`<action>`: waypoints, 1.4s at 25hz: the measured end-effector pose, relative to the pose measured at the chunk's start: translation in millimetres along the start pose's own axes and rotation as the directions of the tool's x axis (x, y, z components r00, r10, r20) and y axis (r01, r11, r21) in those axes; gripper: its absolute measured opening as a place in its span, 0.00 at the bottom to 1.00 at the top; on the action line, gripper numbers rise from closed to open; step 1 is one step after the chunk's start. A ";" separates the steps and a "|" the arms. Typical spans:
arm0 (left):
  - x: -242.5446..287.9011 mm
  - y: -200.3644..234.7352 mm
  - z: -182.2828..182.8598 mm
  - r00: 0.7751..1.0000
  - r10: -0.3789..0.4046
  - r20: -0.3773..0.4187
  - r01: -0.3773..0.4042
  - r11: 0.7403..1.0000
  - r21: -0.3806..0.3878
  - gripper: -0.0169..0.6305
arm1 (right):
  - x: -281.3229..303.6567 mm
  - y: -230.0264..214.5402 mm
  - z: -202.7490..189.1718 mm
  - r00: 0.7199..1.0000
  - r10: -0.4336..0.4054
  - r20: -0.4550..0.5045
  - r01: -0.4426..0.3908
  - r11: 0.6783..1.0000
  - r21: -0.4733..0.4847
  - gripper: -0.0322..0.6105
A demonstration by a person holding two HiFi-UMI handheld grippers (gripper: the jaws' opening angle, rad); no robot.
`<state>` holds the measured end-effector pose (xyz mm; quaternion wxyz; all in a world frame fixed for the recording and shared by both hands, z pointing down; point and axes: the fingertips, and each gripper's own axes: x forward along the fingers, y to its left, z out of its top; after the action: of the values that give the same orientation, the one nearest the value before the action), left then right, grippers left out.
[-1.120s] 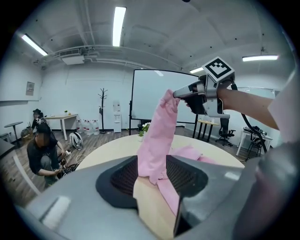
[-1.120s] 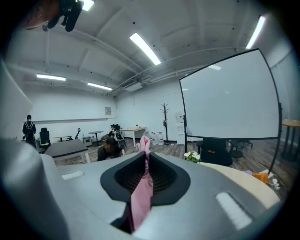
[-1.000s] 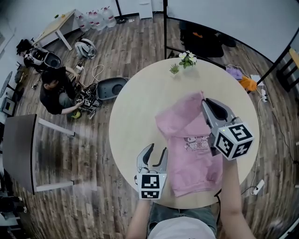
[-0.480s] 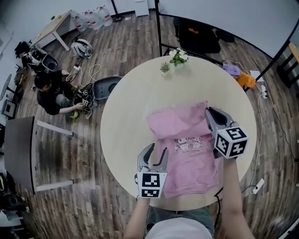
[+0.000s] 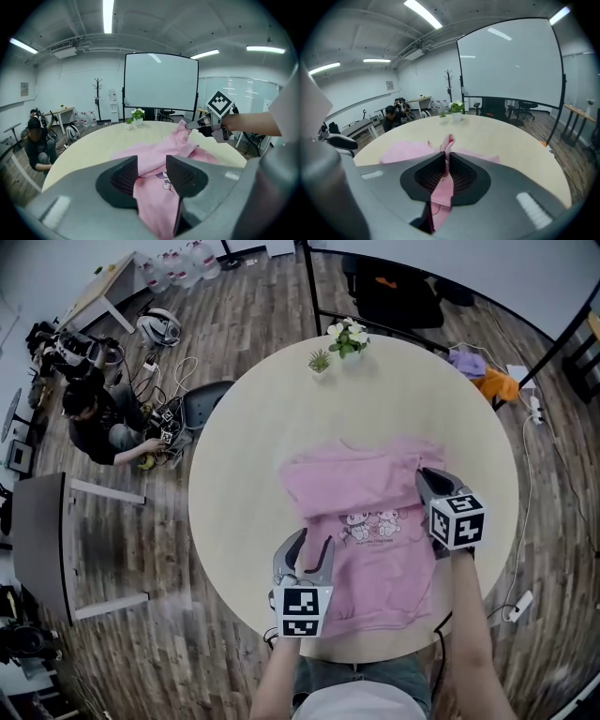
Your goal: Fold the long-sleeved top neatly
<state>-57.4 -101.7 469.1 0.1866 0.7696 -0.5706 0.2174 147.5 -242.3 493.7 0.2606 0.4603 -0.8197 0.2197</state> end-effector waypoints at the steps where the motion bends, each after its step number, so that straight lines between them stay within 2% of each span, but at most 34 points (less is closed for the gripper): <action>1: 2.4 -1.3 -2.2 1.000 0.004 -0.006 -0.004 1.000 -0.002 0.32 | 3.7 -4.6 -7.3 1.000 -0.003 -0.018 0.003 1.000 0.002 0.15; 7: 14.9 -9.0 -13.2 0.999 0.028 -0.039 -0.028 1.000 -0.003 0.32 | 19.6 -30.4 -49.7 0.993 -0.005 -0.120 0.009 0.999 0.033 0.16; 11: 18.6 -8.6 -20.9 0.997 0.059 -0.055 -0.060 0.998 -0.009 0.32 | 21.8 -43.8 -62.7 0.988 -0.042 -0.152 0.044 0.999 0.009 0.19; 14: 17.2 -7.4 -26.1 0.994 0.091 -0.060 -0.092 0.996 -0.016 0.32 | 15.4 -54.9 -63.1 0.989 -0.072 -0.131 0.074 0.997 0.010 0.24; 20: 13.2 -5.1 -37.6 0.988 0.134 -0.071 -0.137 0.990 -0.027 0.32 | -7.7 -69.5 -75.2 0.988 -0.102 -0.112 0.106 0.994 0.029 0.23; 25: 0.9 -5.1 -46.0 0.986 0.152 -0.067 -0.155 0.988 -0.030 0.32 | -30.5 -62.7 -91.6 0.989 -0.113 -0.099 0.112 0.994 -0.017 0.21; 35: -42.0 -2.2 -68.1 0.986 0.159 -0.058 -0.161 0.987 -0.031 0.32 | -91.8 -31.4 -135.7 0.988 -0.129 -0.081 0.130 0.991 0.016 0.18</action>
<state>-74.3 -31.1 502.9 0.1980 0.7117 -0.6289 0.2424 245.8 -117.2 543.9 0.3021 0.5062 -0.7746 0.2293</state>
